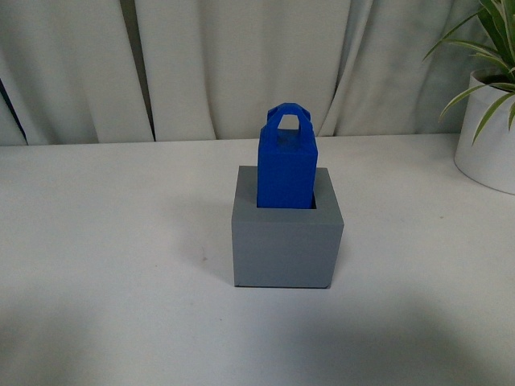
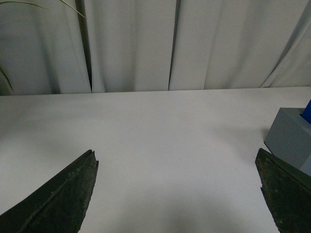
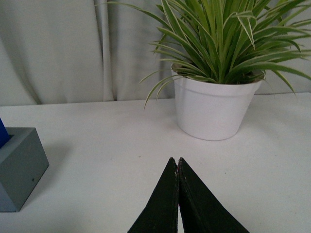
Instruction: Insert blue part into gray base
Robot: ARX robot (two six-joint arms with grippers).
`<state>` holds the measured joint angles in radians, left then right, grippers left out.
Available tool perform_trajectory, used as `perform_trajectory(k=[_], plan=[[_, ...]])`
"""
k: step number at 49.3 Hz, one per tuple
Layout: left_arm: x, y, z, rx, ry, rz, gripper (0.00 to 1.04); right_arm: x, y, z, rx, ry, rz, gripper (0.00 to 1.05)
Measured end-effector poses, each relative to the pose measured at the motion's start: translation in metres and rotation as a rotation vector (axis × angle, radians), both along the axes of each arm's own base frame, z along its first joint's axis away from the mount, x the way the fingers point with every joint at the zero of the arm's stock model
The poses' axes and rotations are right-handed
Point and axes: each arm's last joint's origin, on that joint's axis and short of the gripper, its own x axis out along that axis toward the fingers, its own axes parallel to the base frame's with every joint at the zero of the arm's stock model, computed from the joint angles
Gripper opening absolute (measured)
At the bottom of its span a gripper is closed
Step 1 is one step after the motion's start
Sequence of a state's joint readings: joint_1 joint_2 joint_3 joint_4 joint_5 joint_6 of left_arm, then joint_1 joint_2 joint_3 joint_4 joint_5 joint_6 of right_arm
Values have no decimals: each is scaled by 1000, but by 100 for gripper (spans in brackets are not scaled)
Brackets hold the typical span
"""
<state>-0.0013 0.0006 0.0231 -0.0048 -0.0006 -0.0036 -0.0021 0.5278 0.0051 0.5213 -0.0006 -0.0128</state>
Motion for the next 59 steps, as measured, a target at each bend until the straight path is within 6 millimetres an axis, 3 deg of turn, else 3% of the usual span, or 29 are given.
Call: perform_trajectory(k=[53, 59], plan=[[0, 0, 0, 0, 0, 0, 99, -33, 0, -1, 0, -4, 3, 2], [0, 0, 0, 0, 0, 0, 99, -33, 0, -1, 0, -5, 4, 19]])
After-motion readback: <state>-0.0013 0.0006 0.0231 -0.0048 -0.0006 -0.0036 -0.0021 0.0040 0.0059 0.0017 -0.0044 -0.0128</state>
